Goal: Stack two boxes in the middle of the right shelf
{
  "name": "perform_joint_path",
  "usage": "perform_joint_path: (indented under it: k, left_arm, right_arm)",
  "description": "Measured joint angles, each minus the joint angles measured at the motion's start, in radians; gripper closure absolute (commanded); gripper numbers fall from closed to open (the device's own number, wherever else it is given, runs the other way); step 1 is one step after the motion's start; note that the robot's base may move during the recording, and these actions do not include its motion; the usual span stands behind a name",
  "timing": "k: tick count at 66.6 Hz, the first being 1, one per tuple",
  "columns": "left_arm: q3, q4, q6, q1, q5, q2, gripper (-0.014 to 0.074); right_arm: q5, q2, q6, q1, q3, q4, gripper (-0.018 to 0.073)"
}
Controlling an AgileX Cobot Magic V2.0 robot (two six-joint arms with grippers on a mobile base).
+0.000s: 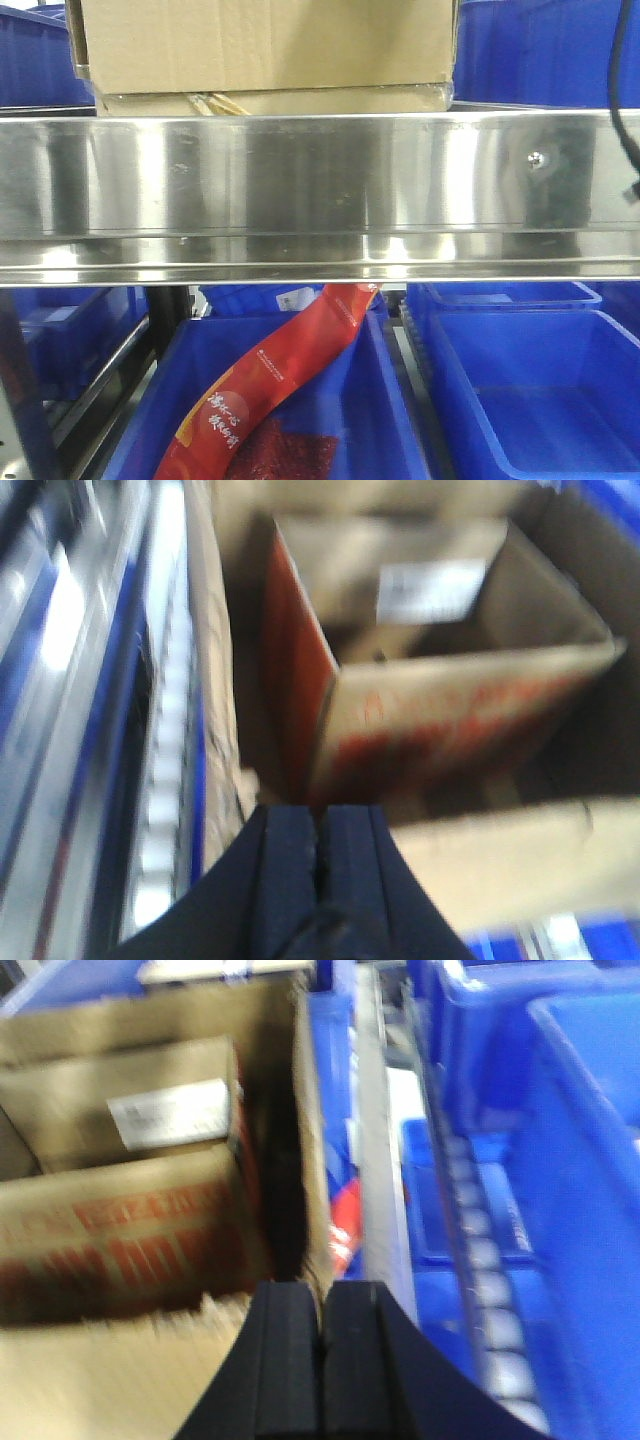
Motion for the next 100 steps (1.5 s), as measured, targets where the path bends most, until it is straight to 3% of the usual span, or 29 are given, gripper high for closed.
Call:
perform_joint_path:
  k: [11, 33, 49, 66, 100]
  left_arm:
    - [0.151, -0.010, 0.021, -0.034, -0.101, -0.083, 0.0708]
    - [0.692, -0.013, 0.027, -0.137, -0.635, -0.380, 0.0708]
    - [1.115, -0.013, 0.027, -0.146, -0.928, -0.614, 0.0708]
    - [1.365, 0.012, 0.029, -0.146, -0.998, -0.845, 0.0708]
    - [1.387, 0.014, 0.029, -0.146, -1.012, -0.963, 0.0708]
  right_arm:
    - [-0.121, -0.086, -0.041, 0.000, 0.148, 0.000, 0.0728]
    - [-0.589, -0.365, -0.050, 0.000, 0.697, -0.013, 0.0728]
    - [-0.825, -0.559, -0.050, 0.000, 1.034, -0.015, 0.0728]
    - [-0.835, -0.747, -0.050, 0.000, 1.220, -0.017, 0.0728]
    - [-0.855, -0.944, -0.050, 0.000, 1.232, -0.020, 0.0728]
